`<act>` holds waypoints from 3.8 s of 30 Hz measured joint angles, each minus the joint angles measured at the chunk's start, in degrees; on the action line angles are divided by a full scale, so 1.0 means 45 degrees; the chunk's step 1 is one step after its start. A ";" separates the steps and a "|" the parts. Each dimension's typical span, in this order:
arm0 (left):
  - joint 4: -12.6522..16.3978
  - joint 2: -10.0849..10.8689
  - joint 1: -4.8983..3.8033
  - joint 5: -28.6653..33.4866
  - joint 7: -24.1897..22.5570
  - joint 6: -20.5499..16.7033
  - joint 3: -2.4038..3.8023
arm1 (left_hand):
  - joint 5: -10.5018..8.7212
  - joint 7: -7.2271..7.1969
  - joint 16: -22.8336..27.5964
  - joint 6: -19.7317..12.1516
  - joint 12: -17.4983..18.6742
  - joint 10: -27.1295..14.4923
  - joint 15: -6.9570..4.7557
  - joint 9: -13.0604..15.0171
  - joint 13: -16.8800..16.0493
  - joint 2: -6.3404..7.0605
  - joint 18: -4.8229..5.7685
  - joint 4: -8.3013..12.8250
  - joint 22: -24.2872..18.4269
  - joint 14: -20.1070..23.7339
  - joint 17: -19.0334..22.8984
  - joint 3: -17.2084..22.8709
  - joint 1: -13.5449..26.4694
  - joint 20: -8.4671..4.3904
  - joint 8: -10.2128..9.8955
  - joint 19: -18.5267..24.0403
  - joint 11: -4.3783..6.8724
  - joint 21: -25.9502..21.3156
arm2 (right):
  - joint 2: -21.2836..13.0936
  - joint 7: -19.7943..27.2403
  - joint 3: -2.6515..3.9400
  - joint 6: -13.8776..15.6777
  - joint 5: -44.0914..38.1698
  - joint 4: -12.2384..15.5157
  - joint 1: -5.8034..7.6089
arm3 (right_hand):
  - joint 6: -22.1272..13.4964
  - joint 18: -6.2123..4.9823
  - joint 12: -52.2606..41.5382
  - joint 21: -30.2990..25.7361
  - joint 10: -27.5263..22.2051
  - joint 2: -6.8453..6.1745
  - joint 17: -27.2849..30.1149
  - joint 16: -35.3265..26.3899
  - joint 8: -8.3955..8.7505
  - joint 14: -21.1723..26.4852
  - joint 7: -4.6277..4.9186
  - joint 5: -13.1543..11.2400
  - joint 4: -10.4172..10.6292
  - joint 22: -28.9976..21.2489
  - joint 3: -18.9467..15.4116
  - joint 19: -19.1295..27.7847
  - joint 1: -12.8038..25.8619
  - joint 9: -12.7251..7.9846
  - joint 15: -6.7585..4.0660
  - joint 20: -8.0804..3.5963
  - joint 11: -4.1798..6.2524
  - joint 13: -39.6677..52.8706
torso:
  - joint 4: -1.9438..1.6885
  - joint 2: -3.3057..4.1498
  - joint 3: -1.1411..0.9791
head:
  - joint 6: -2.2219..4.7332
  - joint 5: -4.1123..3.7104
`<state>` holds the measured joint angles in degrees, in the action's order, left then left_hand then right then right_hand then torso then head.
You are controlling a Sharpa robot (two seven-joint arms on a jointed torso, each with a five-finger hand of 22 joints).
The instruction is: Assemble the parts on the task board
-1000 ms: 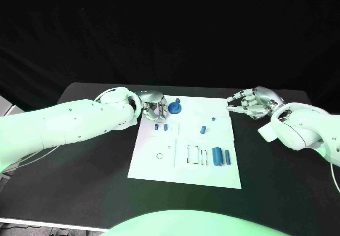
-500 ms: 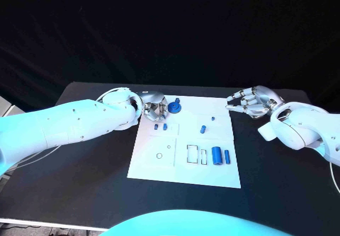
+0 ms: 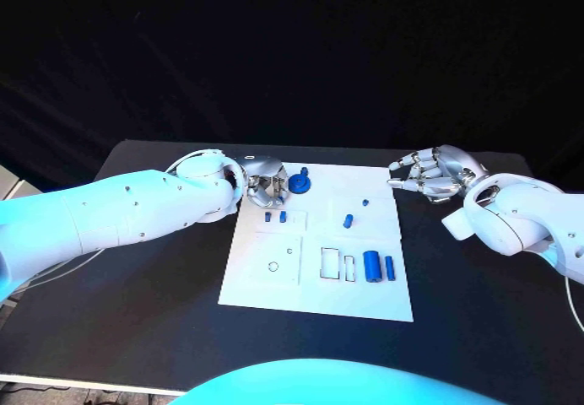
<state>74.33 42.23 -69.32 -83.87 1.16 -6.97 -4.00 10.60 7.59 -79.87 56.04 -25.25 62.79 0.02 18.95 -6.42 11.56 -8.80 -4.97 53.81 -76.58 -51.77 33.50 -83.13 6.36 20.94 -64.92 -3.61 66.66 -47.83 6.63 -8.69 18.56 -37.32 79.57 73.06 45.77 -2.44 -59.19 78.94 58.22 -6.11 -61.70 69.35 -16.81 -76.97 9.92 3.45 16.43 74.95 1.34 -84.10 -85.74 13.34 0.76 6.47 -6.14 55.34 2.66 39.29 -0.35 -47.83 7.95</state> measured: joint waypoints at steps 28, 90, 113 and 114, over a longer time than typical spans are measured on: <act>-0.0016 0.0033 0.0019 -0.0039 -0.0029 0.0036 -0.0043 | 0.0005 0.0043 0.0000 -0.0242 0.0474 0.0111 -0.0047 0.0076 -0.0180 0.0334 0.0000 -0.0073 -0.0346 0.0047 0.0143 -0.0142 0.0335 -0.0001 -0.0565 0.0189 0.0020 -0.0341 | 0.0038 0.0286 0.0000 0.0188 0.1169 -0.0179 -0.0006 | -0.0685 -0.1633 0.7786 -1.6648 -0.1235 0.0232 0.6840 -1.0509 -0.0898 0.4811 0.0271 0.0000 -0.0104 -1.2697 -0.0490 0.3210 -0.0705 -0.0209 0.0959 0.0939 -0.0529 -1.0187 | -0.0007 -0.0010 0.0009 | -0.0021 0.0035; 0.0788 0.2465 -0.0092 0.7752 -0.1622 -0.0096 0.0631 | 0.0056 0.0586 0.2640 -0.1638 -0.0296 -0.1927 0.0521 -0.0035 -0.1703 0.0185 -0.0310 -0.0854 -0.3040 0.3626 0.5190 -0.0916 -0.0557 0.0299 -0.1503 0.2407 -0.0686 -0.3096 | 0.1192 -0.0381 0.0006 0.0326 -0.5454 -0.1083 -0.0048 | 0.2190 -0.0631 1.2271 -0.3706 0.3376 -0.1217 0.0884 -0.1943 0.0487 -0.1549 -0.0500 0.0000 -0.0037 -0.4112 0.3544 0.0081 -0.1371 -0.0620 -0.0377 -0.0736 0.0548 -1.1330 | 0.0045 0.0012 -0.0028 | 0.0306 -0.0138; 0.2023 0.2975 -0.0093 1.3499 -0.3411 0.0240 0.0648 | 0.0055 0.0585 0.2874 -0.1639 -0.0297 -0.2056 0.0541 -0.0072 -0.1603 0.0336 -0.0310 -0.0845 -0.3167 0.3645 0.5318 -0.0908 -0.0405 0.0317 -0.1501 0.2463 -0.0723 -0.3240 | 0.2550 -0.3167 -0.0153 0.0322 -1.0765 -0.0968 -0.0213 | 0.2341 -0.0631 1.2320 -0.1347 0.2438 -0.2294 -0.0826 0.0430 0.0731 -0.1544 -0.0431 0.0000 -0.0247 -0.1360 0.5135 0.0028 -0.0145 -0.0257 -0.0282 -0.0516 0.0340 -1.1389 | 0.0023 0.0009 0.0005 | 0.0261 -0.0470; 0.2031 0.2975 -0.0093 1.3538 -0.3430 0.0238 0.0648 | 0.0055 0.0585 0.2874 -0.1639 -0.0297 -0.2056 0.0541 -0.0072 -0.1603 0.0336 -0.0309 -0.0845 -0.3166 0.3645 0.5317 -0.0908 -0.0405 0.0317 -0.1501 0.2463 -0.0723 -0.3239 | 0.2573 -0.3207 -0.0156 0.0293 -1.0831 -0.0969 -0.0222 | 0.2341 -0.0522 1.2320 -0.1324 0.2438 -0.2249 -0.0854 0.0460 0.0731 -0.1544 -0.0431 0.0000 -0.0252 -0.1319 0.5140 0.0045 -0.0099 -0.0248 -0.0282 -0.0498 0.0339 -1.1382 | 0.0023 0.0009 0.0002 | 0.0258 -0.0469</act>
<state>83.47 55.62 -69.74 -22.95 -14.28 -5.89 -1.09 10.85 10.23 -66.93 48.66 -26.58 53.54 2.46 18.62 -13.64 13.07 -10.19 -8.78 39.56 -60.17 -27.84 29.42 -84.95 7.78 14.19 -53.84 -6.86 52.08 -36.25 -7.80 -9.40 19.88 -86.06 75.21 72.06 56.30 -4.79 -3.75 72.98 69.19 -16.23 -65.54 71.42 -13.52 -83.92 7.98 3.45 15.30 69.01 24.47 -83.90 -86.18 12.22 -0.51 4.23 -4.62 4.12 2.76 39.33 -0.34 -46.67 5.84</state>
